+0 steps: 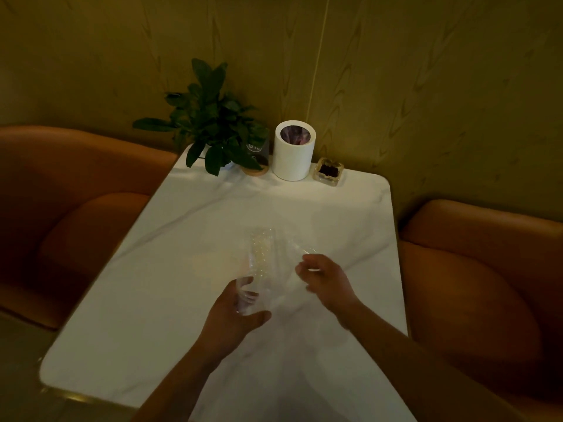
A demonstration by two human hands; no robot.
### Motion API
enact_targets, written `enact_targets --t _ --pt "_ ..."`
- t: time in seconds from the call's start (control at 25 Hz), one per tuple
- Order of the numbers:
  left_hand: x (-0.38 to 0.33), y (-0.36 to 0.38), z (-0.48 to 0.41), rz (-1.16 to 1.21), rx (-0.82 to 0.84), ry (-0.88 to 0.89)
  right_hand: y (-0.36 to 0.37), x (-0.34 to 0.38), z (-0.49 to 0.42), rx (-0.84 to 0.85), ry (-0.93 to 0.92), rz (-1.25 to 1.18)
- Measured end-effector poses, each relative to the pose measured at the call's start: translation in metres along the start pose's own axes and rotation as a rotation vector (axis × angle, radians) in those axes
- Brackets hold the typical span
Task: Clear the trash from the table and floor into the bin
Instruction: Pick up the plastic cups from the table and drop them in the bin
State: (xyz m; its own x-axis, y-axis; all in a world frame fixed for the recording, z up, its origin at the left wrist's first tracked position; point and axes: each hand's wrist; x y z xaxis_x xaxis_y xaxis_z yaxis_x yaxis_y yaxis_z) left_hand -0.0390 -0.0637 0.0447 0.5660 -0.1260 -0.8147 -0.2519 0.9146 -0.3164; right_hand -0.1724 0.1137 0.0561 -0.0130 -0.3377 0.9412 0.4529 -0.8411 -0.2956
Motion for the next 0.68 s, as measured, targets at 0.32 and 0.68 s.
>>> enact_targets --t 0.32,0.68 --pt "0.003 -0.007 -0.021 0.069 -0.052 -0.124 -0.001 -0.055 -0.104 0.156 -0.001 0.876" --pt "0.002 -0.002 -0.021 -0.064 -0.063 -0.135 -0.009 -0.055 -0.075 -0.009 0.007 0.267"
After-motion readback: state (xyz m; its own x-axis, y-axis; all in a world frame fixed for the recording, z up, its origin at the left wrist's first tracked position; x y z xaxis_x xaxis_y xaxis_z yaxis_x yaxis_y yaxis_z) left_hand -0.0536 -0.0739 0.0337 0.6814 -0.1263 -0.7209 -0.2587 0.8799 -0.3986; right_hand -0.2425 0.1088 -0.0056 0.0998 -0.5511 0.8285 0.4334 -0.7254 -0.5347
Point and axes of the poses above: each hand's wrist, its own z-axis away from the middle knuckle, its own y-axis out of the palm, x = y × z, and after that the axes turned 13 degrees about -y, right-handed
